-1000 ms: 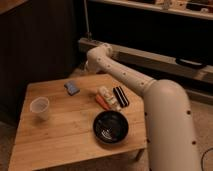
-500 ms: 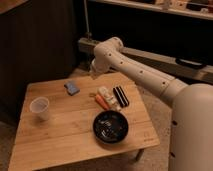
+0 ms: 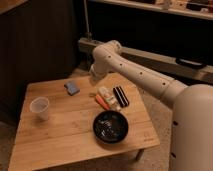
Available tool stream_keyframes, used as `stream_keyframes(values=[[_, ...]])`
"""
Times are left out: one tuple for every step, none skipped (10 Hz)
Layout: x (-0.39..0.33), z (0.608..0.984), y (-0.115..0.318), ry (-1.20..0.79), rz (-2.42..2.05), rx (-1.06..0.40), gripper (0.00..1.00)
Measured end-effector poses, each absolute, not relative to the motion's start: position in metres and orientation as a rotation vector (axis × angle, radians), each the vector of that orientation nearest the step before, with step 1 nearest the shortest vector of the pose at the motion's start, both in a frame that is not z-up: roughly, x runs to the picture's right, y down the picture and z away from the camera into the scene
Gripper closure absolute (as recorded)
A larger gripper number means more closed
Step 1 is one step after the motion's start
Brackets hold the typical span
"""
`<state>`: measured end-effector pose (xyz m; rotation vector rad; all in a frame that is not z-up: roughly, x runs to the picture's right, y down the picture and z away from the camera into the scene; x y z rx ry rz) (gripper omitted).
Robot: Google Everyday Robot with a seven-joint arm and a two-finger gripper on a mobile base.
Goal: Place the pepper on the white sponge
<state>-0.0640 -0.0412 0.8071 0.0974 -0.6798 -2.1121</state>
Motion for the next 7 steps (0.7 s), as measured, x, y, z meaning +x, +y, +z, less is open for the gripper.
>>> stream_keyframes(values=[[-0.064, 0.808, -0.042, -0.685, -2.106, 0.098, 0.66], [-0.064, 0.809, -0.040, -0.718, -2.090, 0.097, 0.66], [-0.064, 0.807, -0.034, -0.780, -2.059, 0.107, 0.66], [-0.060, 0.802, -0.025, -0.830, -2.027, 0.116, 0.66], [-0.052, 0.794, -0.012, -0.858, -2.001, 0.105, 0.66], [-0.049, 0.788, 0.001, -0.879, -1.986, 0.094, 0.66], [-0.045, 0.778, 0.018, -0.897, -1.973, 0.071, 0.66]])
